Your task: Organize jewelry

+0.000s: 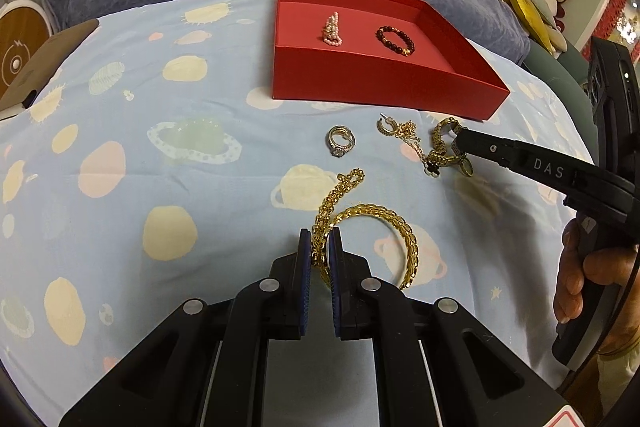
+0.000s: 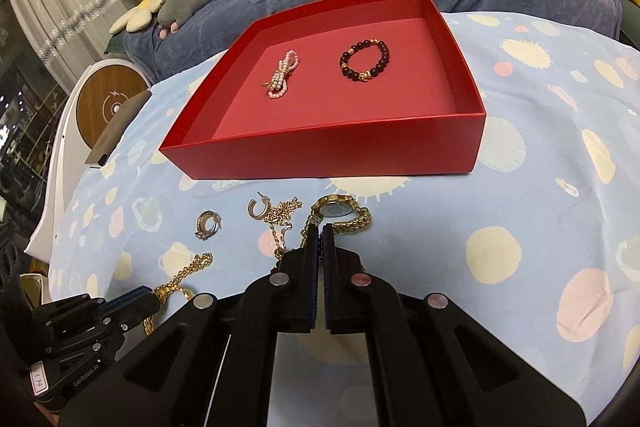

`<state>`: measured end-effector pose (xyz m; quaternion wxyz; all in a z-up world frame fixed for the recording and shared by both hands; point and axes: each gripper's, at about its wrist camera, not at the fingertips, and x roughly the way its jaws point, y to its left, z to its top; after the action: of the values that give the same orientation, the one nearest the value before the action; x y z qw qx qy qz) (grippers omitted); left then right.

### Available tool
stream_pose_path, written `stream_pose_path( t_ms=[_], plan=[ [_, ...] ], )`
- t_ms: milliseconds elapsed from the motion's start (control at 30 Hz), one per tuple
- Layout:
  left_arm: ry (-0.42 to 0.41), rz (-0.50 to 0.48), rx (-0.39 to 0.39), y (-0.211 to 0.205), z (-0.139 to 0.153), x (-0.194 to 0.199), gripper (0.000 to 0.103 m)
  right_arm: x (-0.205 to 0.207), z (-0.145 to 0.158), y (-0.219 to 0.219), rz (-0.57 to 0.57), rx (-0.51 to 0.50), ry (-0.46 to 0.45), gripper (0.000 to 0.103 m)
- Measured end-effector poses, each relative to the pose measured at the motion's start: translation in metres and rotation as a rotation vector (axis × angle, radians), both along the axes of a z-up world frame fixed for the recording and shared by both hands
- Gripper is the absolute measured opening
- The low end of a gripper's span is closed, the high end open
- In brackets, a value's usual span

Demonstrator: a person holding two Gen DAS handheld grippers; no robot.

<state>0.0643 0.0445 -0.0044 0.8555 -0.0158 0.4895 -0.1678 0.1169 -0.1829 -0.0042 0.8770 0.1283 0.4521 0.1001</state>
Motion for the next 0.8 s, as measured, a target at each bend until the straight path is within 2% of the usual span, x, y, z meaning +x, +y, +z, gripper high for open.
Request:
stream_pose_path(
  t_ms=[133, 233, 267, 300, 367, 500, 600, 800],
  plan=[
    [0.010, -0.016, -0.012, -0.001, -0.001, -0.006, 0.008, 0.000, -0.003, -0.004, -0.033, 0.002, 0.016, 0.009],
    [-0.006, -0.005, -0.009, 0.002, 0.001, -0.010, 0.009, 0.000, -0.002, -0.010, -0.062, 0.007, 0.013, 0.026],
    [-0.004, -0.003, -0.008, 0.002, 0.000, -0.010, 0.019, 0.000, -0.001, -0.010, -0.065, 0.005, 0.010, 0.027],
    [-0.005, 0.004, -0.006, 0.004, 0.000, -0.010, 0.029, 0.000, -0.001, -0.010, -0.066, 0.003, 0.009, 0.028],
    [-0.015, 0.016, -0.003, 0.005, -0.001, -0.010, 0.034, 0.000, 0.000, -0.010, -0.068, 0.002, 0.005, 0.028],
    [-0.020, -0.007, 0.000, -0.002, 0.000, -0.011, 0.034, 0.002, 0.000, -0.009, -0.063, -0.005, 0.005, 0.028],
    [-0.053, -0.067, -0.012, -0.012, 0.007, -0.020, 0.034, 0.002, 0.000, -0.009, -0.064, -0.004, 0.004, 0.028],
    [-0.067, -0.092, 0.042, -0.026, -0.001, -0.028, 0.033, 0.004, 0.003, -0.010, -0.067, -0.004, -0.004, 0.028]
  ],
)
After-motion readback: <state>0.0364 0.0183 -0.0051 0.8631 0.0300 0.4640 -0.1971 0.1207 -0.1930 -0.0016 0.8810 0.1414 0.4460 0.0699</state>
